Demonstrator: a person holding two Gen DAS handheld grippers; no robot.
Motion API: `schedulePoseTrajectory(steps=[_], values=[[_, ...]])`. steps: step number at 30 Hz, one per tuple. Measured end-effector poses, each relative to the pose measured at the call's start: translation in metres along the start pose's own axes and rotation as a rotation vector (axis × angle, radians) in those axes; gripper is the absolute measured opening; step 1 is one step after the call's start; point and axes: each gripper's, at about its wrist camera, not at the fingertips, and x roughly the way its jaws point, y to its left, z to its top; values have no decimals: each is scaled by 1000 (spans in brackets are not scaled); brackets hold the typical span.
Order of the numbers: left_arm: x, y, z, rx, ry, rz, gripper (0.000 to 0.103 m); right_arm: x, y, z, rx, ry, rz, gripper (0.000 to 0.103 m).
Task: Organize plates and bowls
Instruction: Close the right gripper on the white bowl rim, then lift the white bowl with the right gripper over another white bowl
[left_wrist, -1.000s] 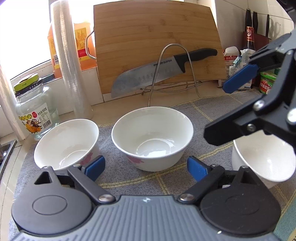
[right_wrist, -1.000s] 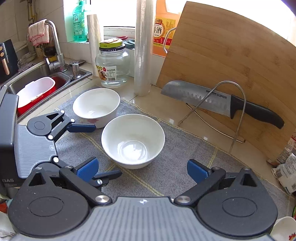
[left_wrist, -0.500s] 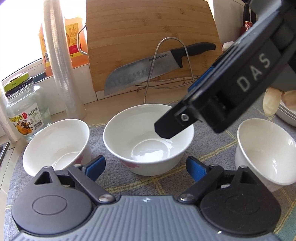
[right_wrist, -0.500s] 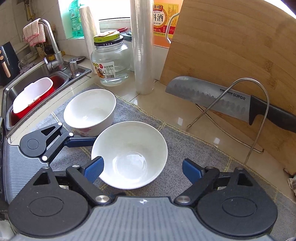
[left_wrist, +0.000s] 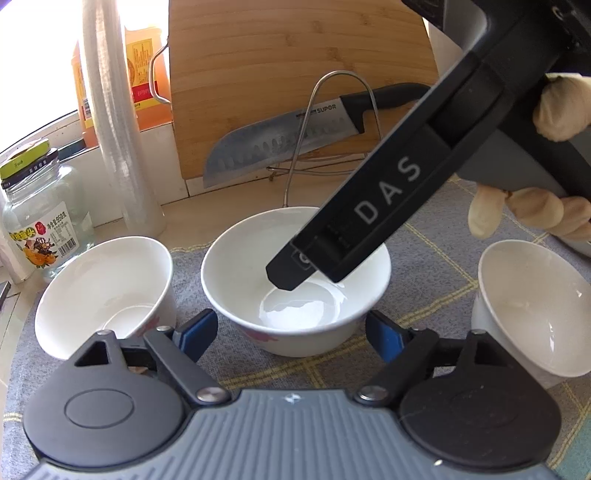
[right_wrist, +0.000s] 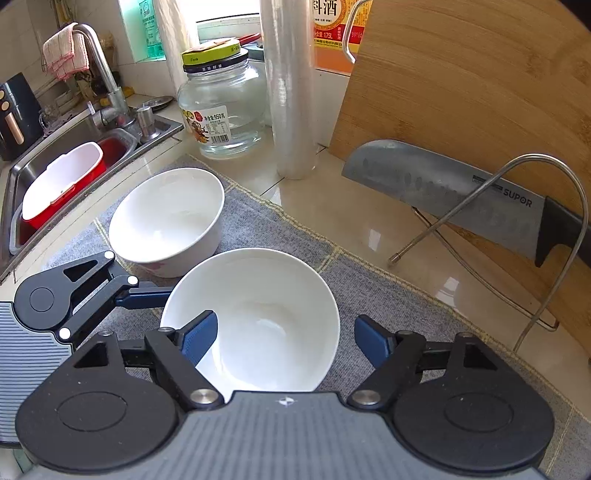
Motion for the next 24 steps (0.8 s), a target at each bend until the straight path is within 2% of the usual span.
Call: schedulePoseTrajectory(steps=[11,24], values=[[1,0,2,16,2,-5,86,9,-5,4,12,14,35,76],[0,0,3,20,8,-16,84,9,-7,3,40,8,69,72]])
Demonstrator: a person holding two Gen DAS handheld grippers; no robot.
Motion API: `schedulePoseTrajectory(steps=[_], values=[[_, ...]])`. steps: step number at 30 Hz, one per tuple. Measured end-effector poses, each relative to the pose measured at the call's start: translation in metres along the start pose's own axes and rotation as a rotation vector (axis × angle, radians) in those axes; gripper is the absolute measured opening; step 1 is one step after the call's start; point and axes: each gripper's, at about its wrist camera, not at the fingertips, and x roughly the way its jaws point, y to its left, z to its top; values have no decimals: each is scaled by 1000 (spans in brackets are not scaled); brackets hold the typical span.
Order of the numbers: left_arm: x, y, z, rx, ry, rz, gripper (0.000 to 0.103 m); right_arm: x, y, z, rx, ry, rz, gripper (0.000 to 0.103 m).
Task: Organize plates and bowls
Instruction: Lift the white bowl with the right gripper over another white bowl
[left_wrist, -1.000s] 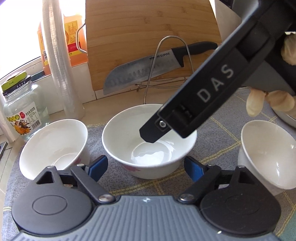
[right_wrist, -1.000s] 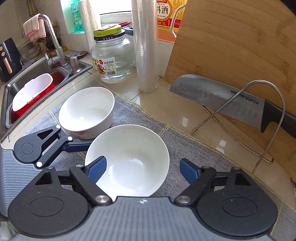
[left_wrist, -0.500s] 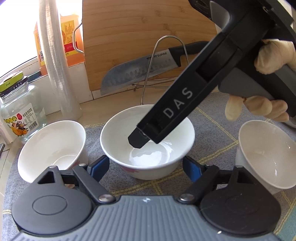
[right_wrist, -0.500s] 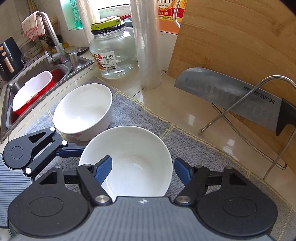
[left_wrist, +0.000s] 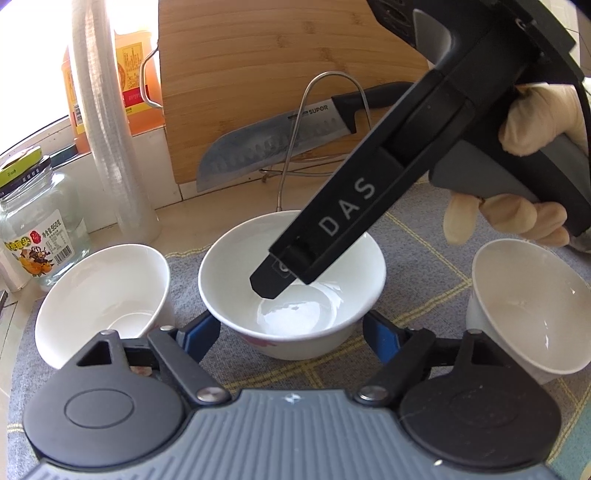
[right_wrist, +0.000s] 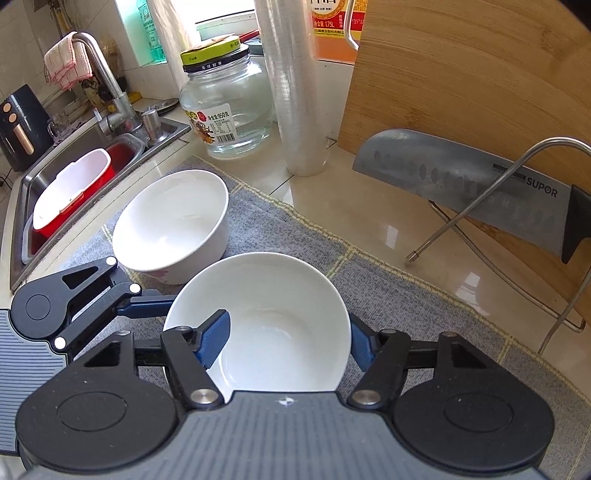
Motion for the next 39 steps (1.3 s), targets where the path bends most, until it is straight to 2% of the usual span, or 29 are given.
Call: schedulePoseTrajectory(steps=[18,39], values=[[-16,-6,-6,6,19,-17,84,-12,11,-9,30,-12,0,72],[-69,-15,-14,63,52,-54,84,-54,49,-31,47,-47,45,73]])
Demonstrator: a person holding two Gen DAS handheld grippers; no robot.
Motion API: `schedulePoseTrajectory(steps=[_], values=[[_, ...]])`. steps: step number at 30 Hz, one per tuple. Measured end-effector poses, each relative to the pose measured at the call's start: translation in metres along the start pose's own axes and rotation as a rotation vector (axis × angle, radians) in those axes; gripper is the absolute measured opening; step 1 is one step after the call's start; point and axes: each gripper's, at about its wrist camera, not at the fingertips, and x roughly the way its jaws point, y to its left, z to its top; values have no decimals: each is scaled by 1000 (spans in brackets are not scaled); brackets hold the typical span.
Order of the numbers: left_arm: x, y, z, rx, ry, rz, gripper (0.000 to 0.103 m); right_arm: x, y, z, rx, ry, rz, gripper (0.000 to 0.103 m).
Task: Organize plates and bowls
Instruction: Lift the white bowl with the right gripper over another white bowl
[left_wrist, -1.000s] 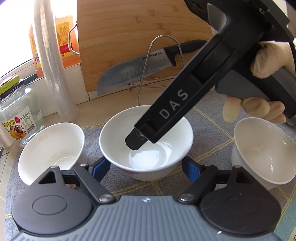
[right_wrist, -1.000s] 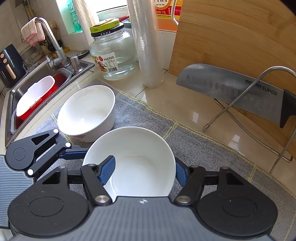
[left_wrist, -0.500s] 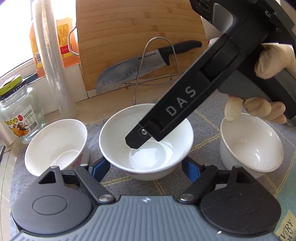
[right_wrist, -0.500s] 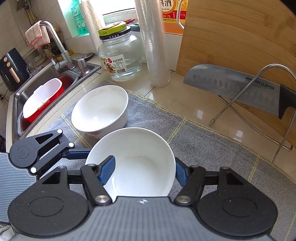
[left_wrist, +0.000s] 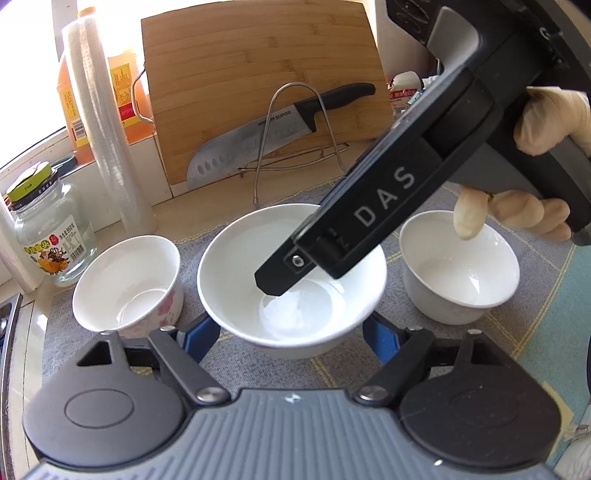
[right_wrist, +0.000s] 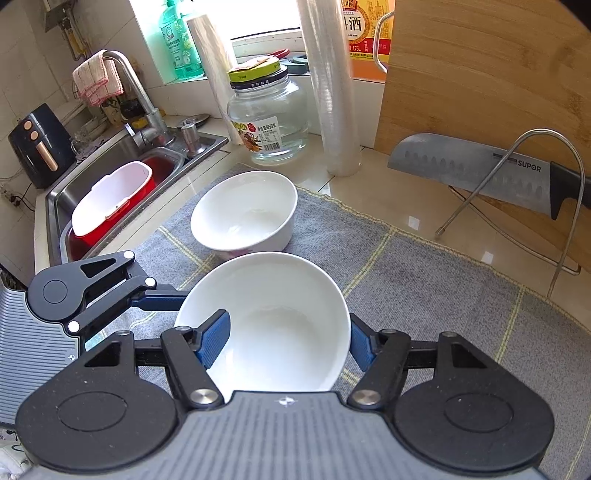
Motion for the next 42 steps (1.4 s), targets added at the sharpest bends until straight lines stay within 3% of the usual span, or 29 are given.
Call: schedulePoseTrajectory(steps=[26,42], values=[[-39,-30,0,72,10,-67,84,-51,21,-42,26,-49,-15,73],[-33,-66,19,142,-31,-174,84,-89,-3,-73,106,-81,-113,73]])
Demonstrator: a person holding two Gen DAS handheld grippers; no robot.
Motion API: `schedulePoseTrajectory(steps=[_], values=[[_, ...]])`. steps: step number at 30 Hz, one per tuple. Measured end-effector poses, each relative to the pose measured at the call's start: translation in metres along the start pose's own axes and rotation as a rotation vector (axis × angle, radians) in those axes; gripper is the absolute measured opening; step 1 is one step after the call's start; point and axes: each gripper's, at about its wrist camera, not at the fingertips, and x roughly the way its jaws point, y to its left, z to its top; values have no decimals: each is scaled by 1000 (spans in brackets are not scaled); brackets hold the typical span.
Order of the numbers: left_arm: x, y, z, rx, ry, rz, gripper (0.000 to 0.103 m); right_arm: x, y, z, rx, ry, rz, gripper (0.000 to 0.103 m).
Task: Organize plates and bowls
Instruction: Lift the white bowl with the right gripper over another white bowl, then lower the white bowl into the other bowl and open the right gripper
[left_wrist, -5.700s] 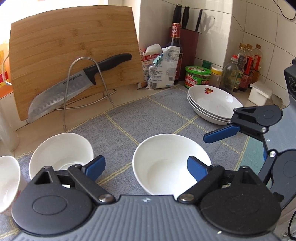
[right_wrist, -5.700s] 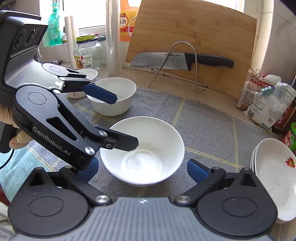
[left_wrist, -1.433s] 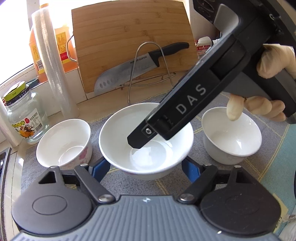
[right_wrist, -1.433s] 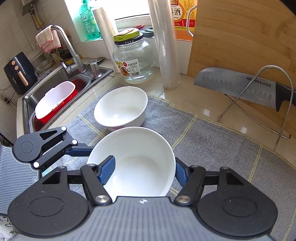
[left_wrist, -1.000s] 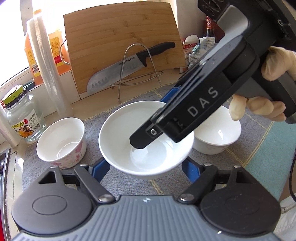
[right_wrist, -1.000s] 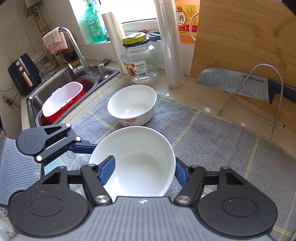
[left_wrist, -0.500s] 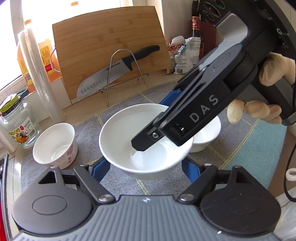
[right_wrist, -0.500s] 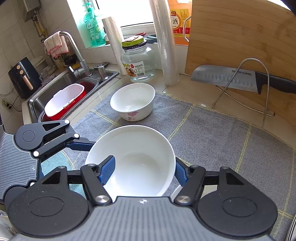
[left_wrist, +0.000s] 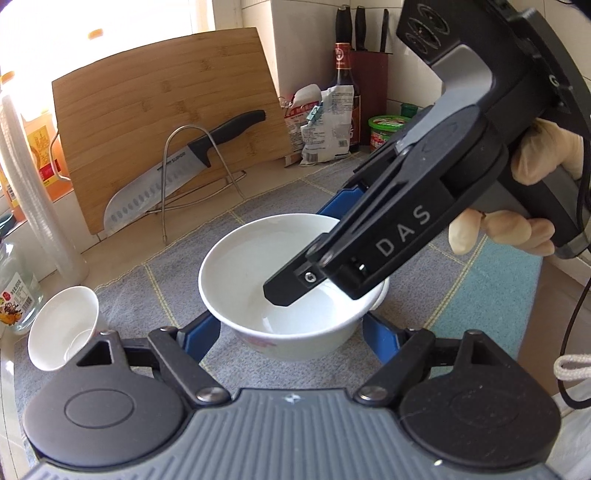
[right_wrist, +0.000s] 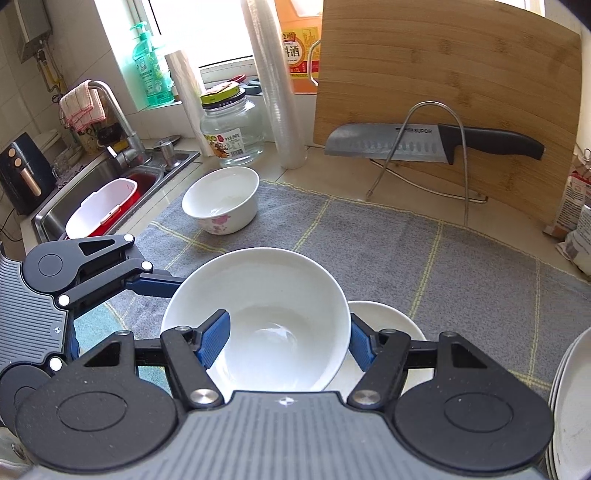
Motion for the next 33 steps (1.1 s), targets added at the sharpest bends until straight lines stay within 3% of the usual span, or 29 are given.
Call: schedulePoseTrajectory(steps=[13,33], values=[[32,-12,22,-2,-9,-62,84,-13,-34,-5,40,-24,-83,73],[60,-10,22,-30,68,-89,84,9,-52,-10,75,27,-68,73]])
